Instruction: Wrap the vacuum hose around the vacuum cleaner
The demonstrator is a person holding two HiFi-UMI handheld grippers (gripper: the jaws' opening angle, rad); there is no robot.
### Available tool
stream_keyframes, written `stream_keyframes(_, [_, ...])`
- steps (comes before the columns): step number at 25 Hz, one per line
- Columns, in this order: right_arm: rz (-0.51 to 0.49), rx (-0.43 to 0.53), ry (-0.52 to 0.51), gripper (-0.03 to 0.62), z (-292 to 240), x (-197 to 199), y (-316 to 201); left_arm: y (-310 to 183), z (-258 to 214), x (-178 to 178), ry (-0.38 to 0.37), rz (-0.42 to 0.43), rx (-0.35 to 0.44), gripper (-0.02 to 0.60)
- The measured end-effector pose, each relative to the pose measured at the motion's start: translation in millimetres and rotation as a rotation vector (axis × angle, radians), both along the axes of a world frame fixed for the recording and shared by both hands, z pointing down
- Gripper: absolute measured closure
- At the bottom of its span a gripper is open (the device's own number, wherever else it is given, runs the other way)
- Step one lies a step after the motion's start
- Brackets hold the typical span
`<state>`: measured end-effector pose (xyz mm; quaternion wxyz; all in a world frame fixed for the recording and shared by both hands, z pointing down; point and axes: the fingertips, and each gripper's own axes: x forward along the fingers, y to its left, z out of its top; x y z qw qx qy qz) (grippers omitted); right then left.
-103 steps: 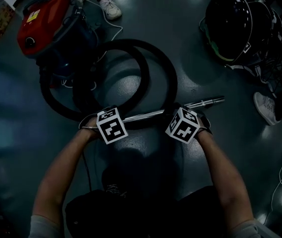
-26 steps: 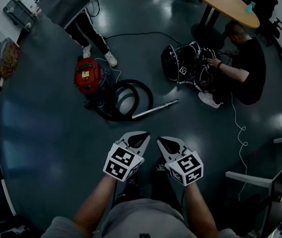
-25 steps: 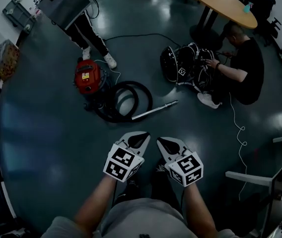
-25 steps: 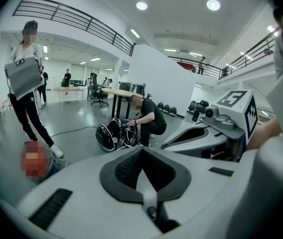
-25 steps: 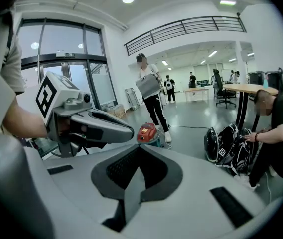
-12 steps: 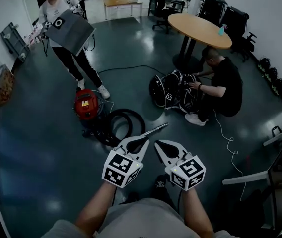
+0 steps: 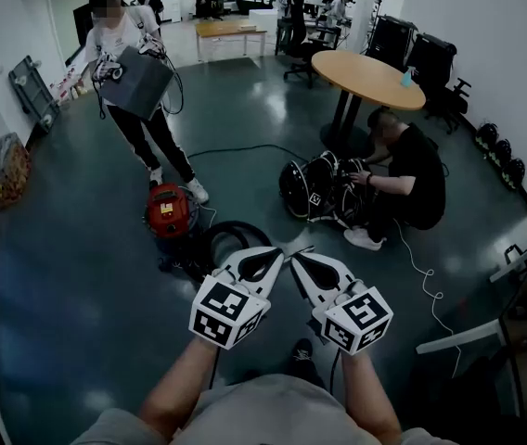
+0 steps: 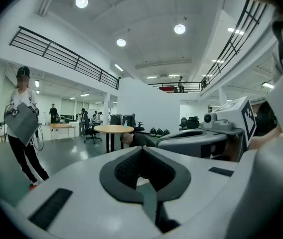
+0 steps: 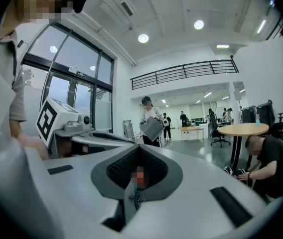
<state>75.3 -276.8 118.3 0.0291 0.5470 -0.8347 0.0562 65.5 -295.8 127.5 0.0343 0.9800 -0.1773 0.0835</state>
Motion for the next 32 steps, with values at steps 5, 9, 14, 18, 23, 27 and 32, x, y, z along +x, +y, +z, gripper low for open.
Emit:
stream_keyframes(5, [0.01, 0.03, 0.007, 0.591, -9, -6, 7, 8, -5, -7, 0.004, 0.007, 0.012, 0.575])
stream_keyframes(9, [0.009, 0.035, 0.011, 0.591, -12, -9, 11, 12, -6, -10, 0.012, 0.008, 0.006, 0.575])
stream_keyframes(14, [0.007, 0.033, 0.009, 0.591, -12, -13, 16, 19, -6, -12, 0.013, 0.013, 0.008, 0.575])
stream_keyframes(18, [0.011, 0.041, 0.005, 0.591, -15, -15, 19, 22, -8, -15, 0.019, 0.011, 0.01, 0.575])
stream_keyframes(23, [0.004, 0.037, 0.008, 0.591, -12, -21, 22, 27, -4, -18, 0.016, 0.016, 0.01, 0.575])
stream_keyframes(27, [0.004, 0.042, 0.004, 0.591, -14, -23, 22, 28, -4, -19, 0.019, 0.015, 0.013, 0.575])
stream_keyframes(32, [0.001, 0.04, 0.005, 0.591, -13, -24, 25, 31, -3, -19, 0.019, 0.015, 0.009, 0.575])
